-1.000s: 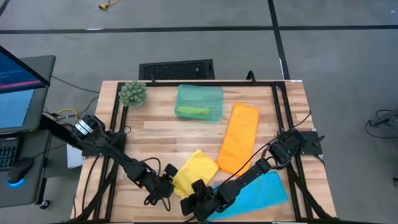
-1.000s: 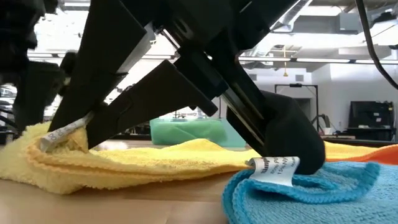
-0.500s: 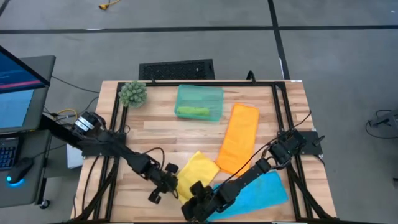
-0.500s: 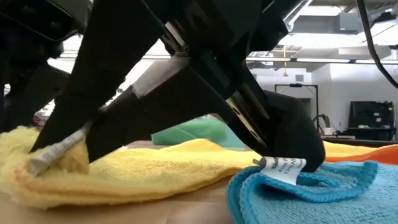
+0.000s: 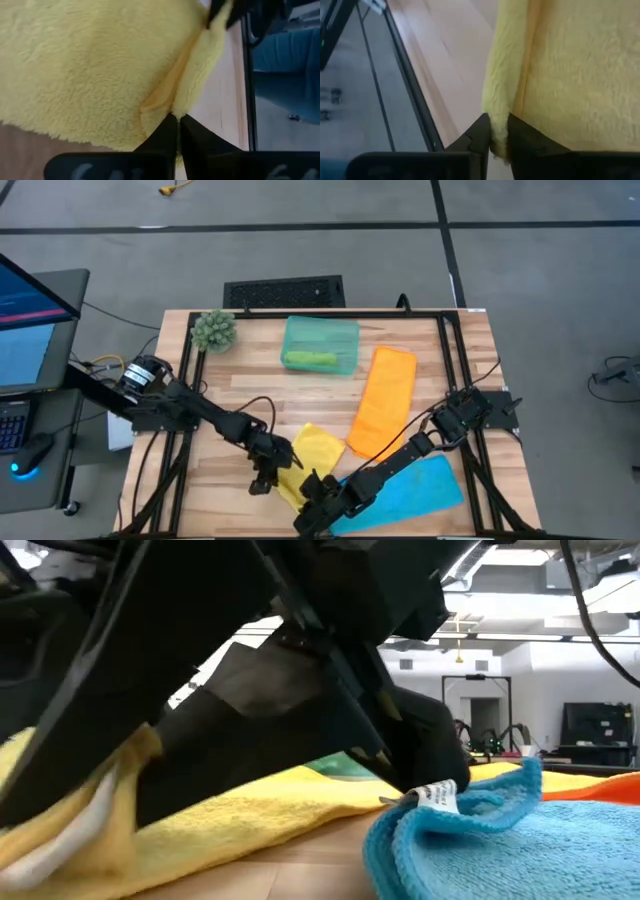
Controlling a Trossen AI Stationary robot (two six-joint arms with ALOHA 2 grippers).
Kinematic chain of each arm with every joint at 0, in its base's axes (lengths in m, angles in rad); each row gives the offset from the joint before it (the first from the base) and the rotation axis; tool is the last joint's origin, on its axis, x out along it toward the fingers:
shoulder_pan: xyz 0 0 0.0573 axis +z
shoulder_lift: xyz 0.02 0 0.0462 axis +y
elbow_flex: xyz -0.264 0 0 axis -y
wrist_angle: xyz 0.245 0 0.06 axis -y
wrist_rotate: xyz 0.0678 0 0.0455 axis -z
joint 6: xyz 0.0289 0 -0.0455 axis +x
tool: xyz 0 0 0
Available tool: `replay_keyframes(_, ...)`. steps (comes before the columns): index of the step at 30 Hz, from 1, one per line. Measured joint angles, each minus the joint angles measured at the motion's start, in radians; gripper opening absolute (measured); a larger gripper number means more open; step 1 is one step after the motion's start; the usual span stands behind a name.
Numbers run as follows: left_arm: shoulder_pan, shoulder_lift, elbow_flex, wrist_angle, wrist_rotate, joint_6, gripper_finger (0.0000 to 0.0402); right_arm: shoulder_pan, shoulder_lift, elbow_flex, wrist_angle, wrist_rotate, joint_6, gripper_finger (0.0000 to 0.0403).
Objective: Roll microfiber towels into tight, uniform cylinder then place into a basket
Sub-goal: Roll the yellow towel
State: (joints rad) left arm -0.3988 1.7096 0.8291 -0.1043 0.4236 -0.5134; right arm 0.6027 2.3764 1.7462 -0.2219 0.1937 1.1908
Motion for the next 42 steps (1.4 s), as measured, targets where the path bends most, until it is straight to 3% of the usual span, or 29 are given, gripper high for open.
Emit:
replay_keyframes(3, 0.02, 0.0, 0.0, -0.021, 0.016, -0.025, 0.0001, -0.009, 0.0, 0.0, -0.001, -0.043, -0.022, 0.0087)
replay_keyframes(12, 0.049, 0.0, 0.0, -0.101, 0.028, -0.03, 0.0001, -0.008, 0.0, 0.0, 0.0, -0.038, -0.059, 0.014)
replay_keyframes(22, 0.089, 0.0, -0.001, -0.122, 0.041, -0.044, 0.0, 0.02, -0.068, 0.001, -0.019, 0.105, -0.15, 0.0117)
replay_keyframes(27, 0.117, 0.022, -0.001, -0.124, 0.05, -0.036, 0.0, 0.018, -0.074, 0.001, -0.037, 0.123, -0.216, 0.0113)
replay_keyframes(35, 0.141, 0.027, -0.001, -0.127, 0.07, -0.016, 0.0, -0.001, -0.075, 0.02, -0.04, 0.171, -0.432, 0.0113)
replay_keyframes(39, 0.141, 0.027, -0.001, -0.125, 0.068, -0.007, 0.0, -0.032, -0.075, 0.02, -0.061, 0.235, -0.426, 0.0113)
replay_keyframes(42, 0.141, 0.027, -0.001, -0.125, 0.068, -0.006, 0.0, -0.05, -0.072, 0.02, -0.063, 0.219, -0.429, 0.0113)
